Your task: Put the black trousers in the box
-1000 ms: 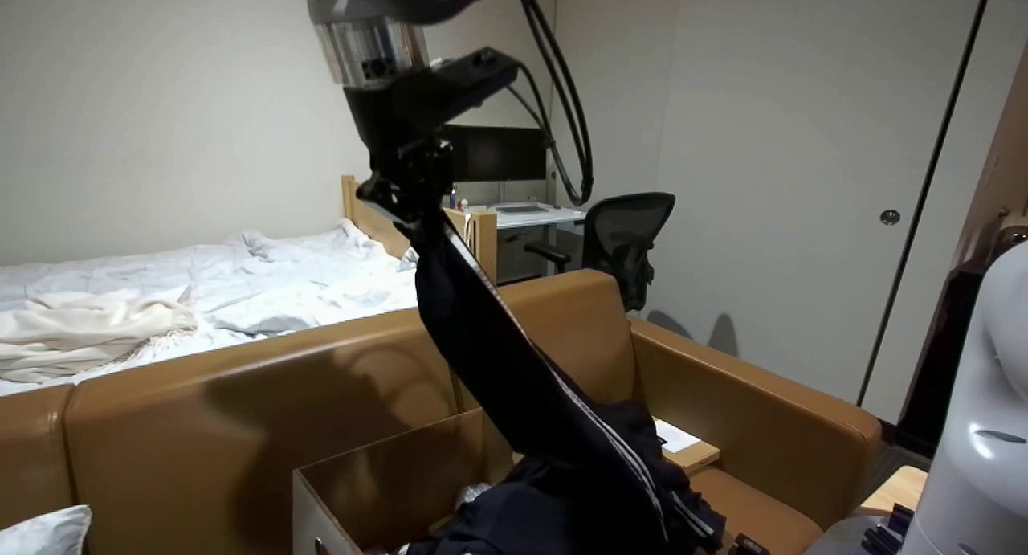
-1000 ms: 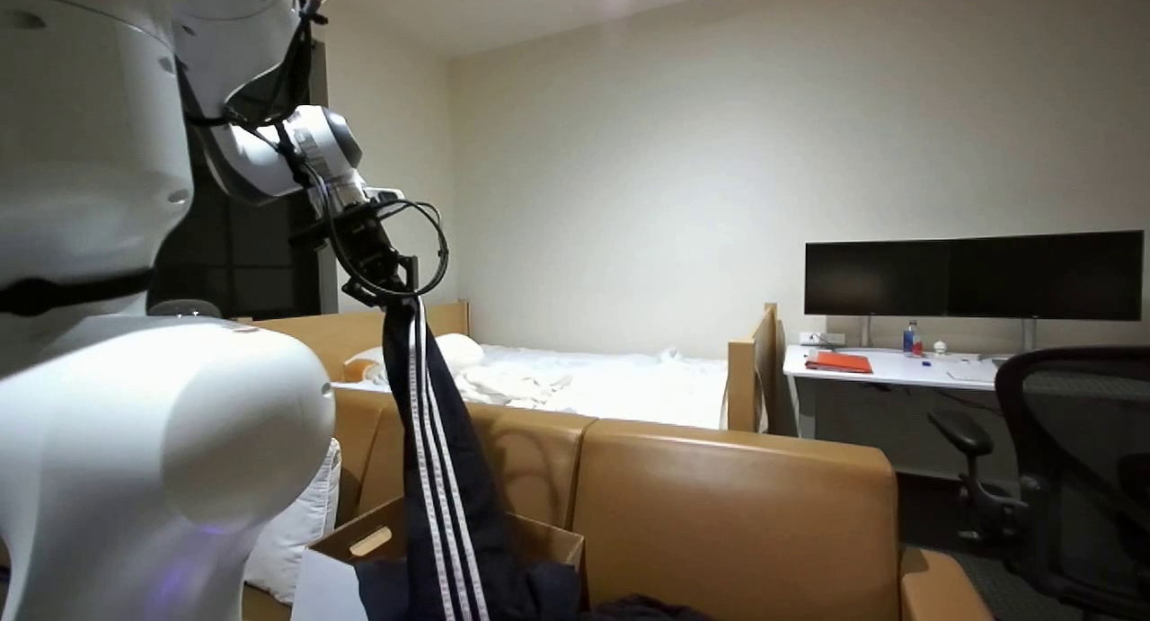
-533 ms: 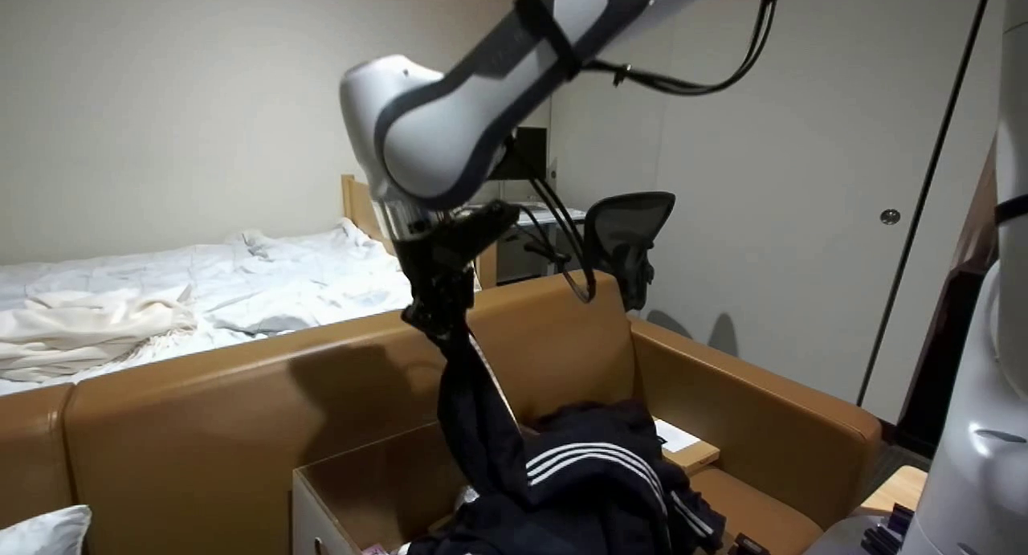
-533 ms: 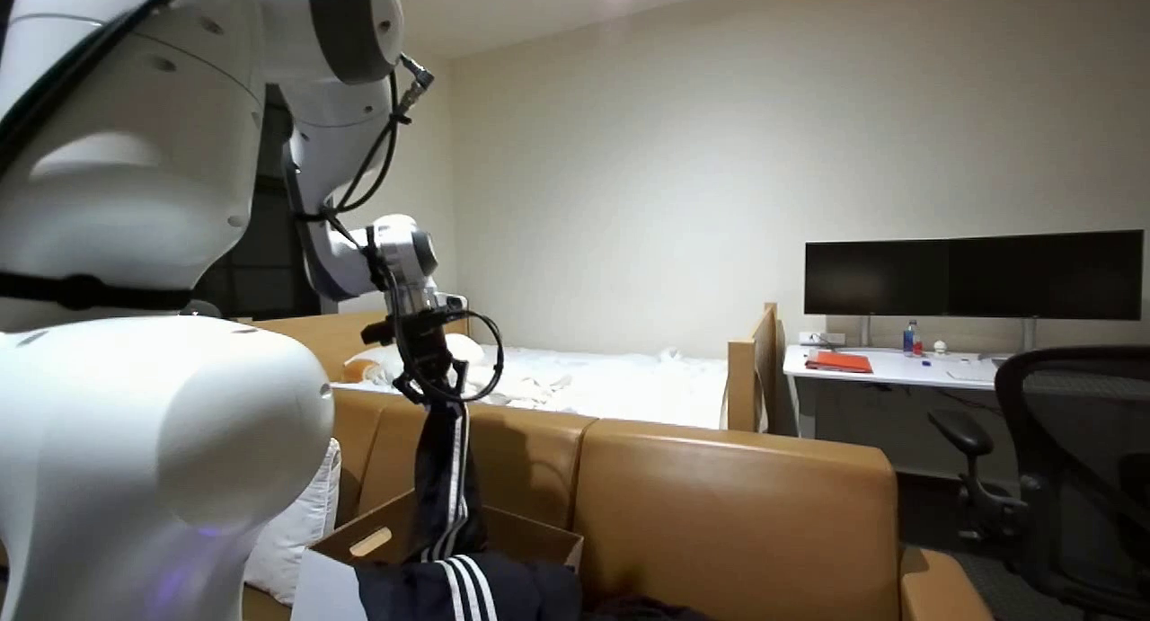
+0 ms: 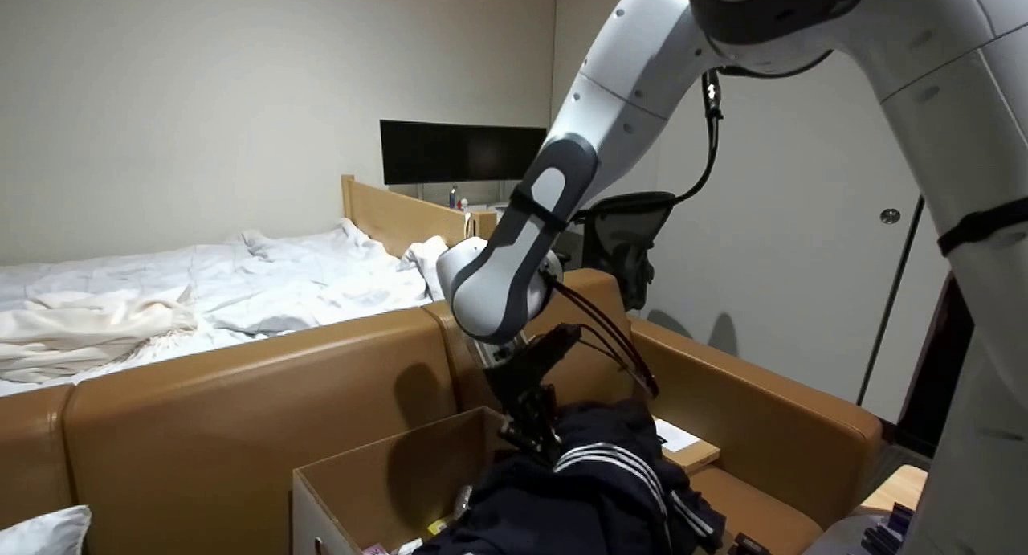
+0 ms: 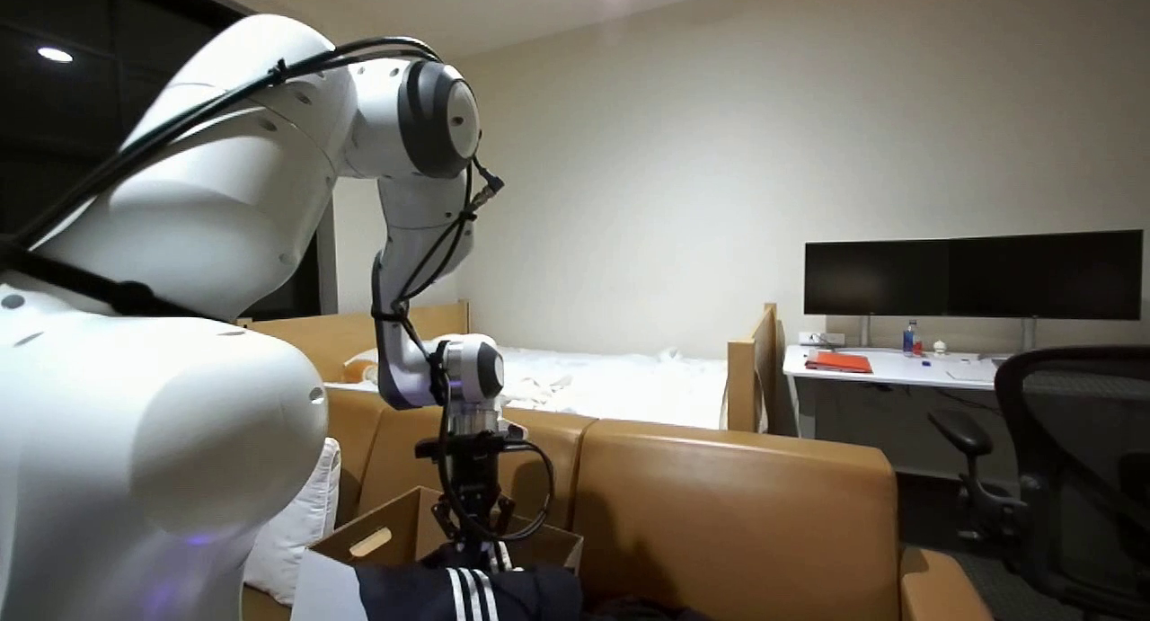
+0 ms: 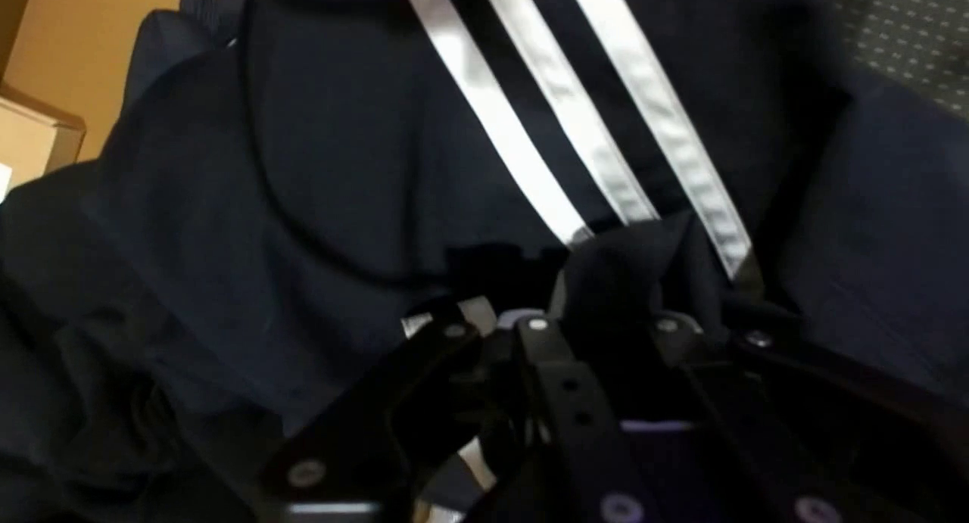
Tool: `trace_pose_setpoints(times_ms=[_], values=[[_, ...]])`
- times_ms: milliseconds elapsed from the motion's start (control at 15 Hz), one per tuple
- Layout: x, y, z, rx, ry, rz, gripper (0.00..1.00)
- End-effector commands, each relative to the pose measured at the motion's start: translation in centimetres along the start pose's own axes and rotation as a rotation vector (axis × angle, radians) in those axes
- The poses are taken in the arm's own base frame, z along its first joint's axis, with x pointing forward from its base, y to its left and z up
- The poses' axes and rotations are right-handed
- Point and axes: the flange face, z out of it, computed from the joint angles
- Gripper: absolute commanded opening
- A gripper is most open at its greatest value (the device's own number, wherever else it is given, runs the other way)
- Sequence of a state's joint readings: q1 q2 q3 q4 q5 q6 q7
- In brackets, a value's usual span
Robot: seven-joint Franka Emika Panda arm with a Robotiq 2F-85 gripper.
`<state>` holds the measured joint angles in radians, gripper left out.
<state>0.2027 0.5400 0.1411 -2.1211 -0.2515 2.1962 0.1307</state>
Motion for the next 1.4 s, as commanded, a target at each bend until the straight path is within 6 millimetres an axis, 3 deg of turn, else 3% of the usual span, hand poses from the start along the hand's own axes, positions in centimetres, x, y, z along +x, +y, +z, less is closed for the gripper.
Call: trace_pose_setpoints(times_ms=[0, 133, 400, 600, 1000, 1333], values=[[0.2, 0.9, 4.0, 0.052, -0.072, -0.01, 0.03], [0.5, 0.8, 4.8, 0.054, -0.088, -0.01, 0.03], [2.1, -0.5, 1.8, -0.033, -0.033, 0.002, 0.03], [5.7, -2.5, 0.6, -0.091, -0.002, -0.033, 0.03], [11.5, -7.4, 2.9, -0.1, -0.056, -0.127, 0.03], [13.8, -7.5, 3.1, -0.095, -0.068, -0.122, 0.03]])
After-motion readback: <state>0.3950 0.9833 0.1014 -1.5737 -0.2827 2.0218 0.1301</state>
